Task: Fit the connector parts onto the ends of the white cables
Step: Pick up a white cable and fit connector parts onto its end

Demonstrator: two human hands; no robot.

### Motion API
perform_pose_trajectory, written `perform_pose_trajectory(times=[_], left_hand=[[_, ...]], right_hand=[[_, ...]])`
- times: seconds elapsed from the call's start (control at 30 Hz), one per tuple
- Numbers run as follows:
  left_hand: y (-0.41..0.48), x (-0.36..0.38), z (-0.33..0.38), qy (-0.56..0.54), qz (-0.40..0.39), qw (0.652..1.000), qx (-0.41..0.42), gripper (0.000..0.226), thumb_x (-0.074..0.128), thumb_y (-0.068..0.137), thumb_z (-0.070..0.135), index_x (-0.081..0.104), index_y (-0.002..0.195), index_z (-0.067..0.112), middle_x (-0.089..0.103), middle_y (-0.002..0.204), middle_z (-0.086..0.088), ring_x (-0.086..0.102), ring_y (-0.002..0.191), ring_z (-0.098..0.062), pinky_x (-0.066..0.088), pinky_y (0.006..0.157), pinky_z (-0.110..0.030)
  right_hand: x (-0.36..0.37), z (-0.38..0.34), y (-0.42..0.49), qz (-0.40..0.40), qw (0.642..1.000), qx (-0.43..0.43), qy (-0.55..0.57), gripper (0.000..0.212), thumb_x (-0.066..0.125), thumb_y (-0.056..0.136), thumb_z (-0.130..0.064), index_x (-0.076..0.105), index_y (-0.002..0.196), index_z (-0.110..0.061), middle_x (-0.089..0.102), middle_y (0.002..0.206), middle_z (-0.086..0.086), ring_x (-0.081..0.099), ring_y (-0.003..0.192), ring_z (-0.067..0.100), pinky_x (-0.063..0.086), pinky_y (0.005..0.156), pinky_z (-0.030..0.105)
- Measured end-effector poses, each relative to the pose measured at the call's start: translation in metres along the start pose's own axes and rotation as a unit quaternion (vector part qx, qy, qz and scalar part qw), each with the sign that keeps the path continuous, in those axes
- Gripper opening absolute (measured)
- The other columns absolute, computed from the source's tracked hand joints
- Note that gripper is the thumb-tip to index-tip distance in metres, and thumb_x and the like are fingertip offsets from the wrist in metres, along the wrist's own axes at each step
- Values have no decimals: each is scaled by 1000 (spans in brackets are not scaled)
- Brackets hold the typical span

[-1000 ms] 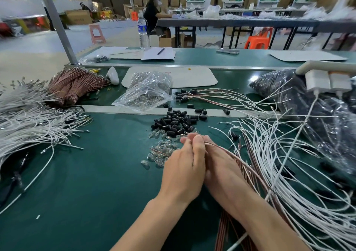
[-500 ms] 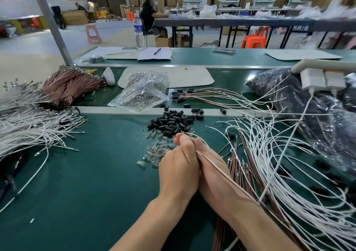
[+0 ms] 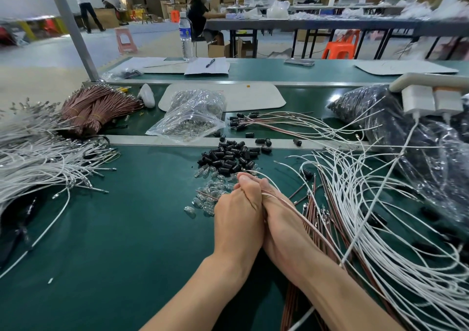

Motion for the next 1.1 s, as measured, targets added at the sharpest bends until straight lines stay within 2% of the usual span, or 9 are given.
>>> perform_pose_trajectory(times=[0.17,0.3,0.4,0.5,0.6,0.73,0.93,1.0,1.1], left_hand=[[0,-4,4,-1,20,1000,24,62,12,93,44,47,54,12,55,48,1,55,55,-15,41,54,-38],[4,0,4,1,-2,999,39,68,5,88,48,54,66,6,57,50,3,59,58,-20,47,60,-44],[5,-5,3,13,6,999,44,76,4,91,54,58,61,12,62,53,1,64,62,-23,49,64,-41],[4,-9,12,52,9,996,74,76,5,90,52,64,78,6,64,62,-2,65,73,-35,48,68,-41],[5,-12,14,74,5,995,71,73,5,97,53,49,51,17,55,52,0,62,65,-31,41,65,-36],[5,-13,15,101,7,992,79,75,-5,92,62,37,46,20,42,47,5,58,62,-29,41,65,-37],[7,-15,13,29,4,997,76,40,3,97,38,39,79,38,48,46,4,55,53,-31,33,55,-36],[9,-11,17,41,-22,995,85,45,6,94,36,47,87,20,48,48,5,46,46,-29,38,48,-37],[5,-7,18,61,-50,994,75,40,21,93,18,55,84,-3,52,47,-7,31,36,-22,25,39,-28]], right_hand=[[1,-3,-4,-17,1000,2,-14,32,45,107,-19,77,104,-13,77,98,7,74,92,12,56,71,18],[5,-9,-7,-33,999,-16,-39,35,46,105,-24,80,97,-22,77,94,-1,73,89,8,56,72,18],[7,-9,-6,-33,999,-13,-39,35,46,105,-23,80,97,-18,77,96,3,73,90,11,57,73,20],[8,-9,-6,-39,998,-7,-46,34,46,105,-22,79,97,-14,76,95,5,73,88,12,58,74,22],[10,-9,-4,-49,998,5,-38,30,46,106,-21,72,111,-6,77,99,6,74,88,11,56,70,19],[9,-8,-4,-54,998,10,-37,32,48,104,-24,71,113,-3,77,102,9,73,86,11,55,67,17],[9,-1,0,-57,998,15,-20,29,56,97,-26,81,95,-11,77,99,5,73,89,10,56,71,18],[8,-3,0,-57,998,8,-10,32,60,88,-31,78,101,-8,77,104,8,73,96,13,56,77,19],[3,-2,2,-47,999,5,8,35,55,95,-24,68,118,0,76,103,9,73,93,14,57,76,21]])
Point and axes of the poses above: each hand's wrist, its own y-axis towards the middle knuckle, its own x-axis out of the palm, z = x × y, the point moved 10 cm from there along y, towards the middle knuckle
